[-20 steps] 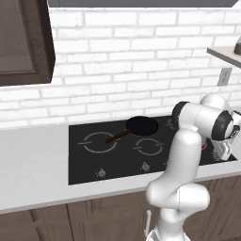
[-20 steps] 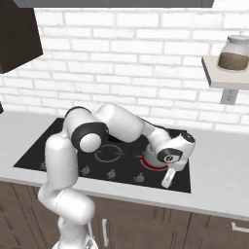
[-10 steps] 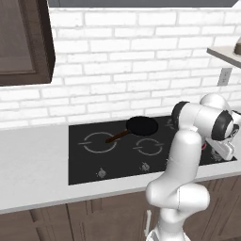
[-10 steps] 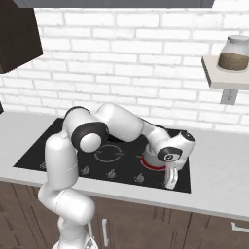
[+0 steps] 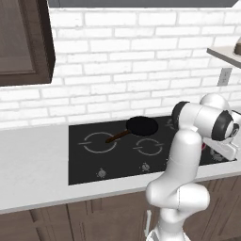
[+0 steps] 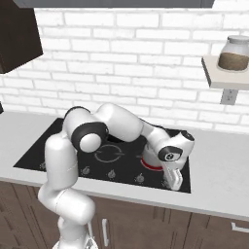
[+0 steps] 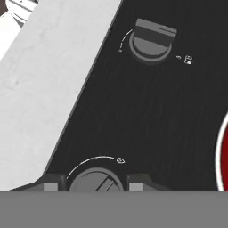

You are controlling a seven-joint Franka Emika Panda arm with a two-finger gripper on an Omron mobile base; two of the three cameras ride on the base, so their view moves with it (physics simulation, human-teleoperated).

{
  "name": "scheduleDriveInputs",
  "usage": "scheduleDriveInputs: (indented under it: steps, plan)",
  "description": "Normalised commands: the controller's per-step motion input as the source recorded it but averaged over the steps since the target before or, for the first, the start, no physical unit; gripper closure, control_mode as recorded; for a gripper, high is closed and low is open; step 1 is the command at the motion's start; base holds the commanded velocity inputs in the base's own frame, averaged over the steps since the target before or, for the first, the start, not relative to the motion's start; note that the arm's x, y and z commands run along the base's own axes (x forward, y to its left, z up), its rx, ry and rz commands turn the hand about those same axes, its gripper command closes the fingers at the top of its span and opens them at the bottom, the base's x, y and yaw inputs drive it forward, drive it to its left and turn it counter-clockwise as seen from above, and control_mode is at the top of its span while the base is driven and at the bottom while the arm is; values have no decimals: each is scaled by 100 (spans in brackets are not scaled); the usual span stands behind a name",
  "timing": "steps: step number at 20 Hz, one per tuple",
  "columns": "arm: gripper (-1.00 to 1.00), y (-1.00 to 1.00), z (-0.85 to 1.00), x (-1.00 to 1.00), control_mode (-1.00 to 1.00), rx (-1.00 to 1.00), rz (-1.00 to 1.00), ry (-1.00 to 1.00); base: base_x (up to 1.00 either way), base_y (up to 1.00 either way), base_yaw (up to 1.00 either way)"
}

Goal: Pick the kettle from the counter and place it on a stove burner. Then turn the burner on.

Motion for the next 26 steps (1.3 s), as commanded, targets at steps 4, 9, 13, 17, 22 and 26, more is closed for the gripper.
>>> scheduleDriveInputs:
  steps: [4,9,13,17,22,26]
  plan:
    - [100,-14,0,-12,-100,0,19,-19,0,0,0]
    - [100,-8,0,-26,-100,0,21,-22,0,0,0]
    - [100,1,0,-6,-100,0,30,-13,0,0,0]
    - [100,1,22,-10,-100,0,33,-11,0,0,0]
    - [100,13,48,-36,-100,0,33,-12,0,0,0]
    - [100,21,71,-55,-100,0,29,-15,0,0,0]
